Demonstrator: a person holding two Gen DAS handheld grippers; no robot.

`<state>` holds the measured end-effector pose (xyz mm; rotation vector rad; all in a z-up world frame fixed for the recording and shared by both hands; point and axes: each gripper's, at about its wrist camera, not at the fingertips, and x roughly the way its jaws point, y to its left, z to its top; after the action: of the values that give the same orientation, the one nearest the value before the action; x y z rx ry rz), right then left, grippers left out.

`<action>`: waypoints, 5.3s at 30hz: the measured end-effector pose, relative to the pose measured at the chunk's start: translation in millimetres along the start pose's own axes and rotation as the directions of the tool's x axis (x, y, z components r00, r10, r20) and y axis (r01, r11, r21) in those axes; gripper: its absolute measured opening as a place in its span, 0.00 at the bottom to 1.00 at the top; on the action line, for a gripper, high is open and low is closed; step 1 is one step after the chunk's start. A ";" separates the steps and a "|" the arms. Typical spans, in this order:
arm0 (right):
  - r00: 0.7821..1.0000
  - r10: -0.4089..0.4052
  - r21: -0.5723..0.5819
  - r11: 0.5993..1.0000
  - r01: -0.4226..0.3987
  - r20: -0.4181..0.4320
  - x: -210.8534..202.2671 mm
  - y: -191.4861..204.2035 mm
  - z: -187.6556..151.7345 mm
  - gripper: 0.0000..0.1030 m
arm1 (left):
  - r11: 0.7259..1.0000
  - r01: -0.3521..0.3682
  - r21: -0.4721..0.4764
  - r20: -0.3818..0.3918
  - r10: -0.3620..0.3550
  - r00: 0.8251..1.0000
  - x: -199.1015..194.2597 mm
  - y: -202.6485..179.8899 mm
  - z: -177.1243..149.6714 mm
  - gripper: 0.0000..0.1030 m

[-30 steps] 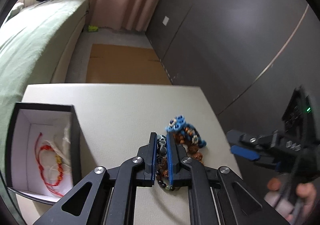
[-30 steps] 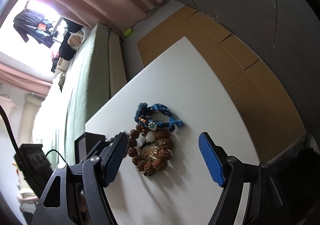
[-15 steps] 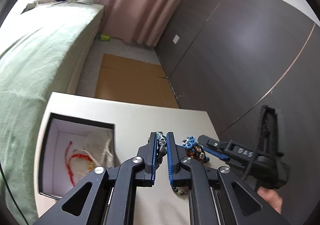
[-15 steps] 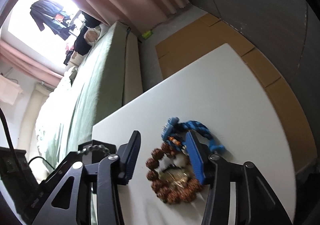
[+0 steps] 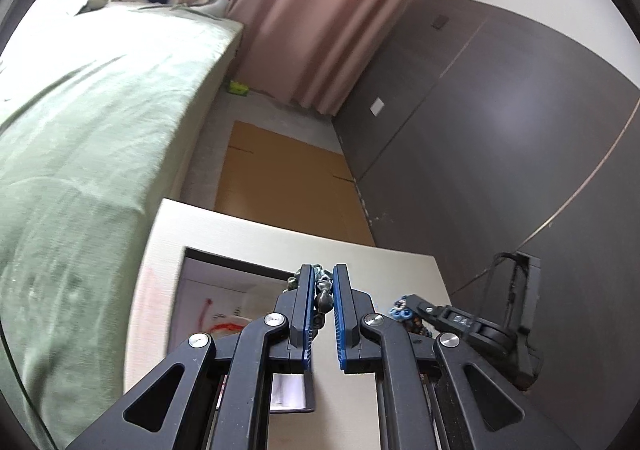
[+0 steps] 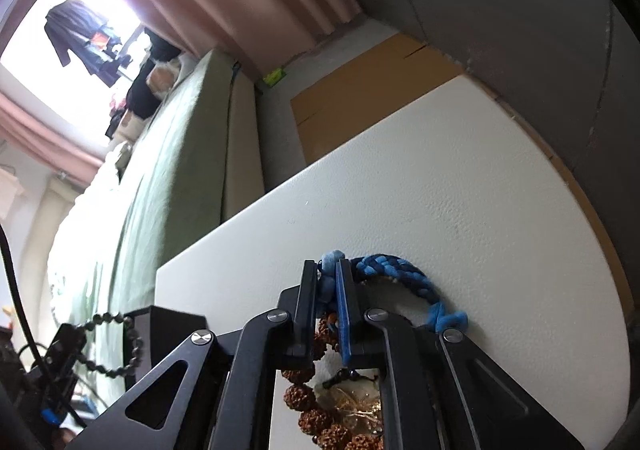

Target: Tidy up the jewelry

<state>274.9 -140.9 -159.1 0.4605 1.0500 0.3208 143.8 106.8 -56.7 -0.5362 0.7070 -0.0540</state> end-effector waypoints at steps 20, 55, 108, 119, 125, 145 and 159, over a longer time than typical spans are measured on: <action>0.952 0.298 -0.230 0.933 -0.276 0.068 -72.9 118.8 -41.9 0.10 | 0.994 -0.013 -0.106 0.114 0.025 0.993 -69.1 51.5 9.7 0.09; 0.985 0.175 -0.257 0.952 -0.168 0.004 -47.0 125.8 -57.8 0.58 | 0.992 -0.008 -0.128 0.089 0.019 0.996 -55.4 56.8 12.0 0.09; 1.000 0.027 0.072 0.997 -0.028 0.015 -132.8 -55.2 -3.3 0.62 | 0.969 -0.004 0.247 -0.252 0.068 0.965 93.2 -109.7 -85.3 0.48; 1.000 -0.007 0.074 0.997 0.006 0.012 -136.9 -62.1 -1.2 0.62 | 0.960 -0.078 0.270 -0.299 0.161 0.941 132.0 -109.4 -102.9 0.37; 1.000 -0.024 0.061 0.998 0.025 -0.007 -131.3 -61.5 -3.4 0.62 | 0.965 -0.090 0.244 -0.286 0.161 0.945 133.1 -104.0 -104.5 0.19; 0.998 -0.048 0.004 0.999 0.049 -0.050 -111.0 -45.3 -9.9 0.62 | 0.976 0.133 0.171 -0.142 -0.110 0.984 50.1 -119.7 -60.2 0.18; 0.981 -0.038 -0.094 0.995 0.021 -0.190 -62.3 -17.0 -31.8 0.62 | 0.991 0.065 0.121 -0.072 -0.056 0.996 18.9 -81.6 -40.4 0.18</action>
<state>218.4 -177.8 -134.1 0.3354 1.2226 0.3912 143.4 13.9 -53.9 -0.4390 0.7495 -0.1724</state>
